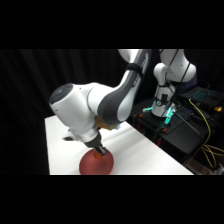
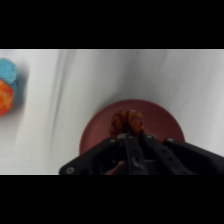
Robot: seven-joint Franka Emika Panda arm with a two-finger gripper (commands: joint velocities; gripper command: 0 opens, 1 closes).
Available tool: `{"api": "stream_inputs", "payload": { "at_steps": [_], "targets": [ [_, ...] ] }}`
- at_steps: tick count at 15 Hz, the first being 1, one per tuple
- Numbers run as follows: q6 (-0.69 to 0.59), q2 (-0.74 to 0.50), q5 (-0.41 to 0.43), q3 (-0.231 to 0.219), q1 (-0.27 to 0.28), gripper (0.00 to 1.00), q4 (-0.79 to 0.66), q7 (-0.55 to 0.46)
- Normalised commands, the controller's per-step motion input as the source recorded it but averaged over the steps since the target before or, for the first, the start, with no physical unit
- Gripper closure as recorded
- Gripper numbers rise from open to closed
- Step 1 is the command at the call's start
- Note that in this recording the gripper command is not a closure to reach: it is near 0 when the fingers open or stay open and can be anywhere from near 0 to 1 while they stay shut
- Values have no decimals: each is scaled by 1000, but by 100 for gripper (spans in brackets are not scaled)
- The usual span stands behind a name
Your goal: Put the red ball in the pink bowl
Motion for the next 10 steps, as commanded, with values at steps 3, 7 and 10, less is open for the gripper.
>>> {"api": "stream_inputs", "payload": {
  "at_steps": [3, 7, 10],
  "targets": [
    [-306, 290, -35, -31, 33, 17, 568, -117],
    [-275, 131, -8, -32, 14, 0, 379, -103],
    [-192, 49, -3, -29, 6, 0, 243, -93]
  ]
}}
